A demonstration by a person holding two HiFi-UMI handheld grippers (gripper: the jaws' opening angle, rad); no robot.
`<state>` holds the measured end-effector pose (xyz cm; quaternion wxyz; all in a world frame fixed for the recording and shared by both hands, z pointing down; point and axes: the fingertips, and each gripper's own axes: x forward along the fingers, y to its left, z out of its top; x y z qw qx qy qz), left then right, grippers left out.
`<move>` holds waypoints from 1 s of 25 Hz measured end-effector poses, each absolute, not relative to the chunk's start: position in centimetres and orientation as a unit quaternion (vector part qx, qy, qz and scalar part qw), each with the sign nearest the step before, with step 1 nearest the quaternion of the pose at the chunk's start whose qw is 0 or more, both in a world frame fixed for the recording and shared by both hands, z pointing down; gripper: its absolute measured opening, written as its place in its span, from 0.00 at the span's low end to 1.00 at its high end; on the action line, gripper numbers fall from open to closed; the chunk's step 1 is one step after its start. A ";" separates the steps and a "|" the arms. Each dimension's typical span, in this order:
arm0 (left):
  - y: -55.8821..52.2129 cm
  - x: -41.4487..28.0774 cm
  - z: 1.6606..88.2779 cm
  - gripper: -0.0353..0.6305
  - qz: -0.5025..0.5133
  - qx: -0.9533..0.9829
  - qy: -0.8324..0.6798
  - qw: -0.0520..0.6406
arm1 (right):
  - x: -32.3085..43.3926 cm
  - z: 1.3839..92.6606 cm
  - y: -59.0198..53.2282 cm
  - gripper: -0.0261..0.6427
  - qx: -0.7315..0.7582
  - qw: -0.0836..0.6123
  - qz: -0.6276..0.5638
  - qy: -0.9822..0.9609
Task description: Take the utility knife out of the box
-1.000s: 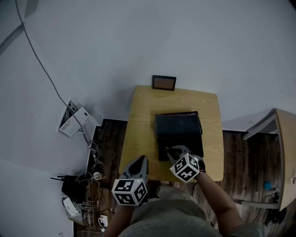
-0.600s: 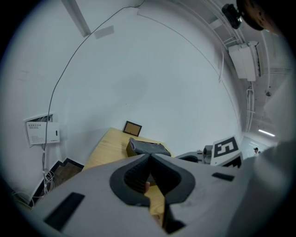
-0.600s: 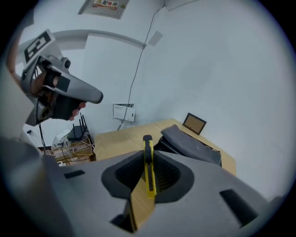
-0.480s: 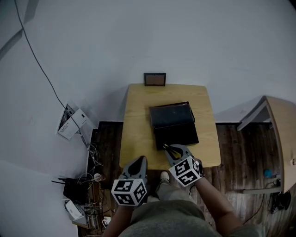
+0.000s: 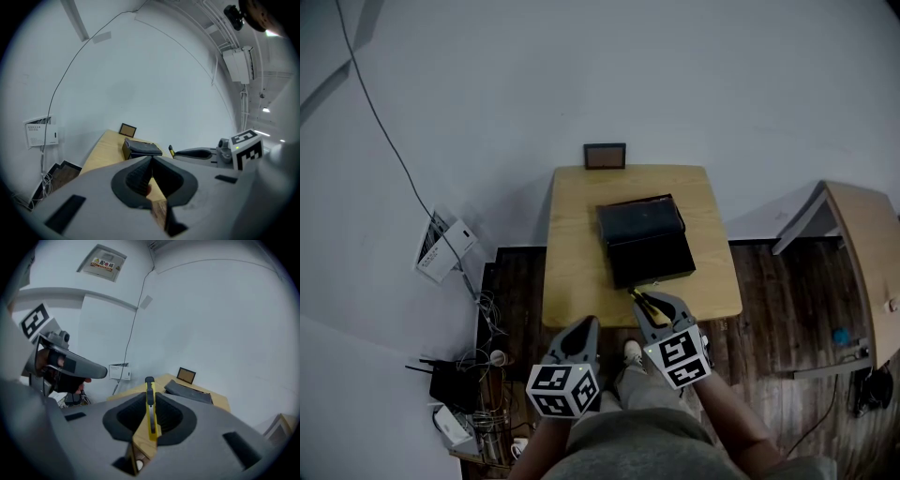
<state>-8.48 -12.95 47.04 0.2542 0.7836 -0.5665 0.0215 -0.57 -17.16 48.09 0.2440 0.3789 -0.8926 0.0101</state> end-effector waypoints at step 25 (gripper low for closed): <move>-7.3 -7.9 46.6 0.06 0.014 0.797 -0.552 0.245 | 1.5 44.6 -9.6 0.11 0.442 0.160 0.036 -0.882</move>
